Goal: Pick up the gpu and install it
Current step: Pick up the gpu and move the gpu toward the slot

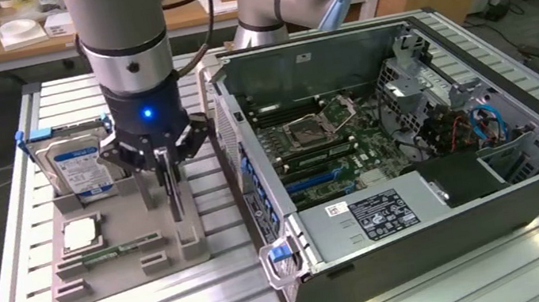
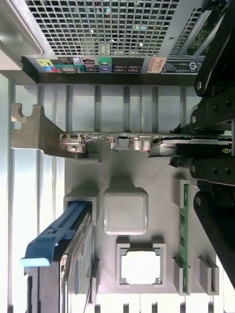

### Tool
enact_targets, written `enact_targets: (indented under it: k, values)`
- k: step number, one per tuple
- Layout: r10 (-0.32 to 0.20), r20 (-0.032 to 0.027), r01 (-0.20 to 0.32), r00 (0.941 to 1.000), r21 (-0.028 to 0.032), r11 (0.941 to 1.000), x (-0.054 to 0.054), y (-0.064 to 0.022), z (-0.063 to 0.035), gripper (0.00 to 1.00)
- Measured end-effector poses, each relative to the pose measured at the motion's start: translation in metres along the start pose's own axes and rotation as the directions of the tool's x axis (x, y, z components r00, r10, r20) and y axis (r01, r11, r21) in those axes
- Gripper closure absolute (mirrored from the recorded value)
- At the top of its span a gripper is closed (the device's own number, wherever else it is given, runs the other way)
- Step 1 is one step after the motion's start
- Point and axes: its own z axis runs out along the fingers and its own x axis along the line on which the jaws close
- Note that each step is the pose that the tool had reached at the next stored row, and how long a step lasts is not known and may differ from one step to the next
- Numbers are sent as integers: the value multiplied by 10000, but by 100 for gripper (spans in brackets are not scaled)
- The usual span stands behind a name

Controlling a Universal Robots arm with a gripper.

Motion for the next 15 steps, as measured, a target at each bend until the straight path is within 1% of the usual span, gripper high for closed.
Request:
enact_targets:
  k: [6, 8, 13, 15]
  values:
    - [0, 0, 0, 10000, -24, 10000, 0, 7, -125, 73]
    - [0, 0, 0, 10000, -31, 10000, 1, 10, -181, 73]
    - [-1, -2, 1, 10000, -76, 10000, 1, 17, -320, 73]
    - [-1, -2, 1, 10000, -113, 9999, 1, 20, -375, 73]
